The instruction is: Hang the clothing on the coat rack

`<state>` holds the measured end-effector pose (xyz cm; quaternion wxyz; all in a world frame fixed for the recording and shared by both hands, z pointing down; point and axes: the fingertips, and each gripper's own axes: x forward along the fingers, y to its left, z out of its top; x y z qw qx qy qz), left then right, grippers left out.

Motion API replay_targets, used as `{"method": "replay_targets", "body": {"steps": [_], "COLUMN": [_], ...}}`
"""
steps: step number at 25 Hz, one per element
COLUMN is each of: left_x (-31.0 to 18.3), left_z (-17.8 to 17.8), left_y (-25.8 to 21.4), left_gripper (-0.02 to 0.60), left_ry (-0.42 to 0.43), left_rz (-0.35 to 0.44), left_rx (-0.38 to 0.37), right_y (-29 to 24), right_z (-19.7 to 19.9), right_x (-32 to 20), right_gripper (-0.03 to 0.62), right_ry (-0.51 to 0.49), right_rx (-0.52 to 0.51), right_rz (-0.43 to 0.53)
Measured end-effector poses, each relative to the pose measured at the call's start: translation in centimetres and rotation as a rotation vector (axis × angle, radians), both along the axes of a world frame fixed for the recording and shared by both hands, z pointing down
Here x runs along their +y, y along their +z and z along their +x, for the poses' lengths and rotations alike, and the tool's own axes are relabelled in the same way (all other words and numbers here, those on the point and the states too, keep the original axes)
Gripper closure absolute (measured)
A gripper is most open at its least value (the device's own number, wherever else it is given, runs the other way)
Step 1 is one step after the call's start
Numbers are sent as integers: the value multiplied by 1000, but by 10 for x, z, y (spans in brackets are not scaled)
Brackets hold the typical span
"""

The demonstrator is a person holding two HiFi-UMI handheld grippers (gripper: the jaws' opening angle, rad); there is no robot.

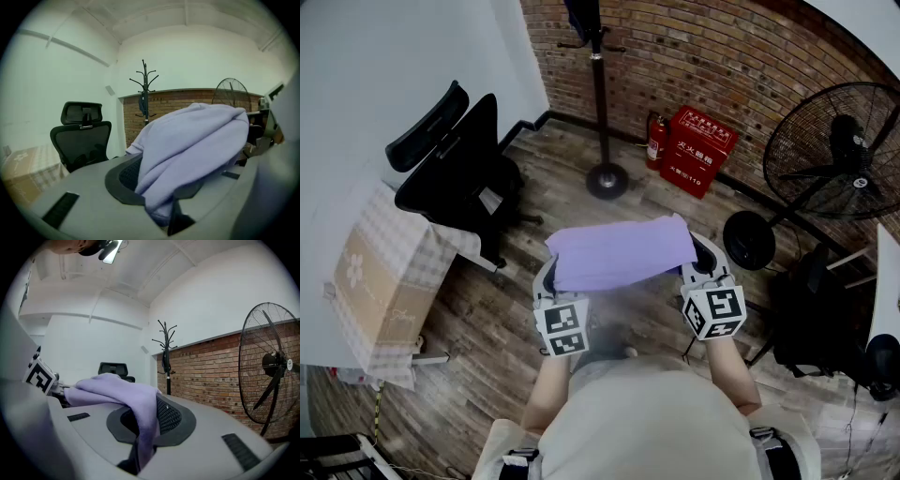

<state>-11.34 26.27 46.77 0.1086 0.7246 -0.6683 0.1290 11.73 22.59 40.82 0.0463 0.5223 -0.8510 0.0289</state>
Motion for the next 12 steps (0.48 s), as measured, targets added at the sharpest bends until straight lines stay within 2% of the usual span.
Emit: {"method": "replay_targets", "body": {"steps": [4, 12], "left_x": [2, 6], "left_z": [2, 4], "left_y": [-5, -15], "left_gripper": [488, 488], "left_ry": [11, 41], "left_rz": [25, 42], "left_rx": [11, -13], "right_y": [-5, -5], "right_z": [3, 7], "right_x": [8, 21], "right_gripper": [572, 572], "right_ry": [20, 48], "right_rx": [0, -29], "right_rz": [19, 18]}}
